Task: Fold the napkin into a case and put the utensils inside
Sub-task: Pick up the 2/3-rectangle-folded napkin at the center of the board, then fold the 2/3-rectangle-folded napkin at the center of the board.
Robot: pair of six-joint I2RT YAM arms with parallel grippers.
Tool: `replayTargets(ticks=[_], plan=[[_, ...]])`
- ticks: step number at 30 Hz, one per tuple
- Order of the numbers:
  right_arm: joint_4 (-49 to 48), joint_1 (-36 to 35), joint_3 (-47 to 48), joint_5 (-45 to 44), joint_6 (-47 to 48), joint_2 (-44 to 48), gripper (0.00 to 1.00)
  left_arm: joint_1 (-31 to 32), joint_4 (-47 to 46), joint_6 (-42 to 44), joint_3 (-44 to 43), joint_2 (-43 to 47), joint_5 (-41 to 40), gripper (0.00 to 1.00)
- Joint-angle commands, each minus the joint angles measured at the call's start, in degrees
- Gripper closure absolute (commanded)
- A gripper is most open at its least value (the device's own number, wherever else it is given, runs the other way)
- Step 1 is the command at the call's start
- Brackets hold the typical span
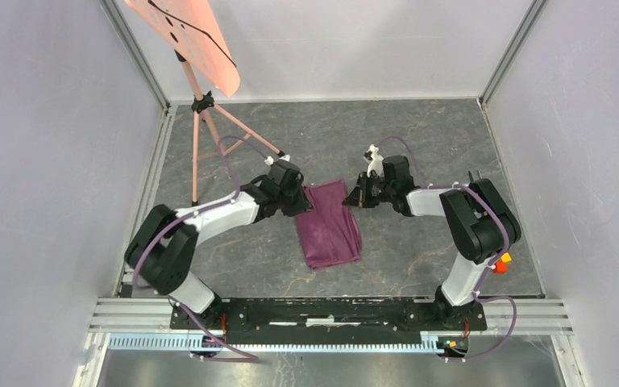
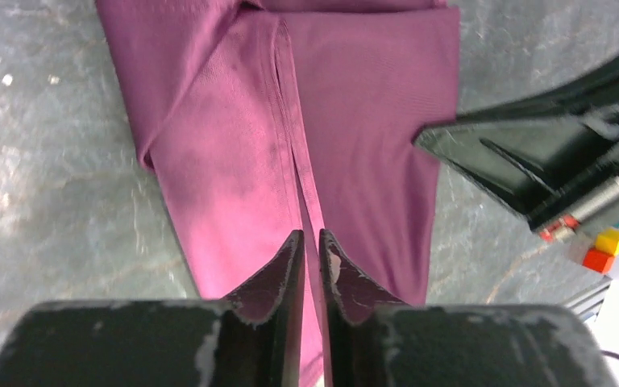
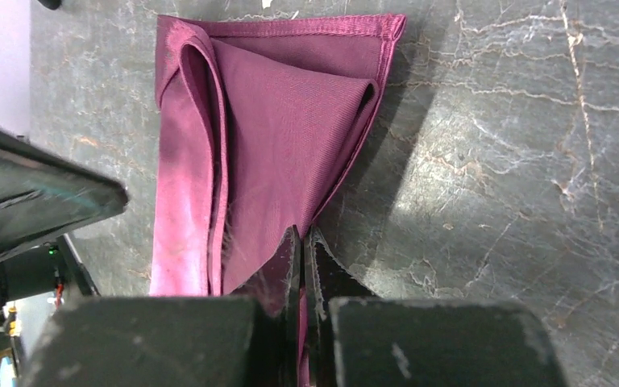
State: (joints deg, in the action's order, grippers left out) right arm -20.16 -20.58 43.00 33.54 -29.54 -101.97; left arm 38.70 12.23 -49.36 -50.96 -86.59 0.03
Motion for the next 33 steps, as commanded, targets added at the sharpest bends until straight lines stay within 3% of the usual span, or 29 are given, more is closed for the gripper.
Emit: replayTargets(ticks=[1,11,19,24,30,33], plan=[[5.27,-1.18,4.30,-3.48,4.90,-0.13,1.00,-2.23,-9.53,3.50,-4.18,-7.48,4.58,0.84],[14.08,-5.21,9.98,-11.70,7.47,2.60,1.00,-3.34,-10.80,5.35,-4.99,-16.29,2.12,0.87],[15.24,-10.34,12.04,-15.88,-0.07,5.23,1.00,-3.95,-12.00,5.66,-1.99,-16.93,2.40,0.91],[6.60,-12.95,7.84,-15.06,-10.18,6.24,1.00,-4.15,-12.71,6.29,-1.04,-16.69,2.72,0.92],[-14.56,-15.11,1.10,-12.08,-28.93,2.78,1.00,-4.16,-14.73,6.39,-0.12,-17.11,3.12,0.93],[-18.89,-16.47,0.34,-13.28,-32.62,0.43,1.00,-4.20,-14.95,6.52,0.06,-17.17,3.37,0.94]])
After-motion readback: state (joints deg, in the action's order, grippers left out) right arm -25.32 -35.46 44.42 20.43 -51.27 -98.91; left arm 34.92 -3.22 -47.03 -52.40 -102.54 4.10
